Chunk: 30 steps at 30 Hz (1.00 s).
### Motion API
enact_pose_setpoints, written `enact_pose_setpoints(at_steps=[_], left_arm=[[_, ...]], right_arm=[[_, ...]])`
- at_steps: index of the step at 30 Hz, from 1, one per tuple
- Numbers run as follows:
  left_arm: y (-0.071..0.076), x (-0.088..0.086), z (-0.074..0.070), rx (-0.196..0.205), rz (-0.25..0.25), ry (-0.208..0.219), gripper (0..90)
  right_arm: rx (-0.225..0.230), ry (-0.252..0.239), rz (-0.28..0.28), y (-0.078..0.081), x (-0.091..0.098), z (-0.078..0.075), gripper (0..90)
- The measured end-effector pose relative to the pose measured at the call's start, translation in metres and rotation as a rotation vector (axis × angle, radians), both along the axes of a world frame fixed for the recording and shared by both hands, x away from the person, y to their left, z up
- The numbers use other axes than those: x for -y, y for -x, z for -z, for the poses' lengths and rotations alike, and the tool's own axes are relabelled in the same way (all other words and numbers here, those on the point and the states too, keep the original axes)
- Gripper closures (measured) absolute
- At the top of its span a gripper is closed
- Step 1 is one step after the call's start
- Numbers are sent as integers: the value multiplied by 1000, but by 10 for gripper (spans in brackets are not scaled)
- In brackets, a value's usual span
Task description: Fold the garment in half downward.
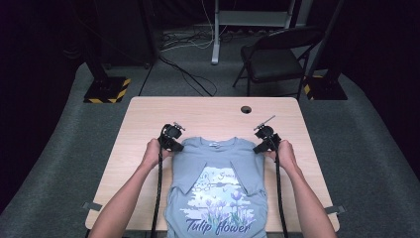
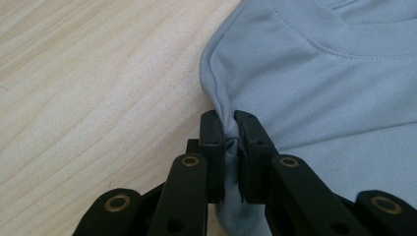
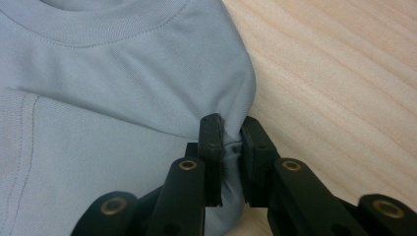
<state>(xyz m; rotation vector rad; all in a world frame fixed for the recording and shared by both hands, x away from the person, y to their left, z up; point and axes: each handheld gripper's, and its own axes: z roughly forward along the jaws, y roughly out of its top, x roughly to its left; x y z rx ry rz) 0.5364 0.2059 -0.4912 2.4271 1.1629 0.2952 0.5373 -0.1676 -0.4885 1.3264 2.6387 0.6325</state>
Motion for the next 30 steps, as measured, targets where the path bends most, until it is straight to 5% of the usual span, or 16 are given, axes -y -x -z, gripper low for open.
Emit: enact_pose_setpoints(at_steps=[19, 30], left_arm=[[-9, 2, -2, 15, -14, -23, 825], [-20, 4, -21, 89, -49, -33, 826]], right_arm=[[24, 40, 24, -6, -4, -4, 819], [132, 66, 75, -12, -8, -21, 827]])
